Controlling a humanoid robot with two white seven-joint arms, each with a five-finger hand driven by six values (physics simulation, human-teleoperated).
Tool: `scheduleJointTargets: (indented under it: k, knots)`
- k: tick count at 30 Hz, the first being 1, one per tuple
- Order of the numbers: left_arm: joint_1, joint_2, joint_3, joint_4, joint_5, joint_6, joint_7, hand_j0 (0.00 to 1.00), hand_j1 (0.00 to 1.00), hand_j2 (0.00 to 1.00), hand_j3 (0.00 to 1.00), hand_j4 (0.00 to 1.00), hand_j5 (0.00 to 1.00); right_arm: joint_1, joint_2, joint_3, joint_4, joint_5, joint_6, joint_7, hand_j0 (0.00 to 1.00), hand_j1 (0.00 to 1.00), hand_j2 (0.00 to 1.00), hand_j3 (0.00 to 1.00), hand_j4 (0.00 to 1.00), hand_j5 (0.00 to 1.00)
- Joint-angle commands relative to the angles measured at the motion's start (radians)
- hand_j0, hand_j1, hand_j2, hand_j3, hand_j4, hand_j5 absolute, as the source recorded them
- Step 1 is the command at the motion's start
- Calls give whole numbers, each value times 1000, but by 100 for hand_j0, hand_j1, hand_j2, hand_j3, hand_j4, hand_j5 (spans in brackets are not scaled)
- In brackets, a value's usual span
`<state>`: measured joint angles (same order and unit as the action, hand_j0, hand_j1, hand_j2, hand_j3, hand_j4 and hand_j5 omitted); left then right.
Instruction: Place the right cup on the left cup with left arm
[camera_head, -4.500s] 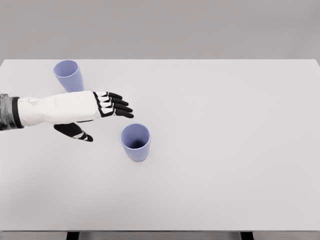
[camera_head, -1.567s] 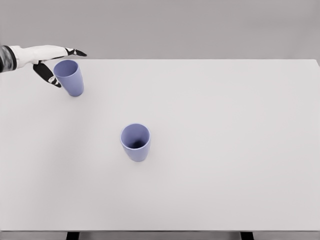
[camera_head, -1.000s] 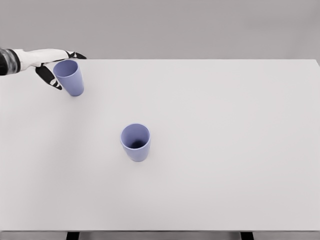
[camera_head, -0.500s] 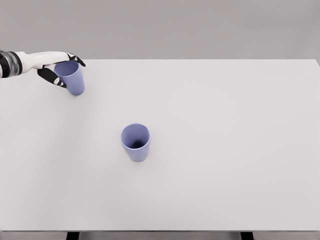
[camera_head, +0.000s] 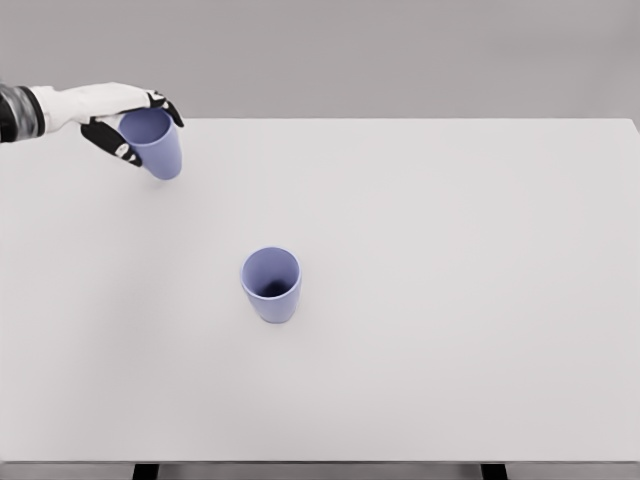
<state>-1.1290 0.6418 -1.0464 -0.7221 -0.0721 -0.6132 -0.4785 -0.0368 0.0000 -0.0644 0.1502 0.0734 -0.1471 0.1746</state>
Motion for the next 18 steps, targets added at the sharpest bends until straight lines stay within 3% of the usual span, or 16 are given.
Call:
scheduleJointTargets:
  k: [1,12,18]
  knots:
    - [3,45,6,-97,31,2,-2,60,60,60,60,60,60,0,0,0,0,0,0,0,100,100,100,100,100,100]
    - [49,289,-12,-640,222,2,-3,60,60,60,60,60,60,0,0,0,0,0,0,0,100,100,100,100,100,100]
    - [63,378,-6,-856,299,2,-3,59,59,59,59,59,59,0,0,0,0,0,0,0,100,100,100,100,100,100]
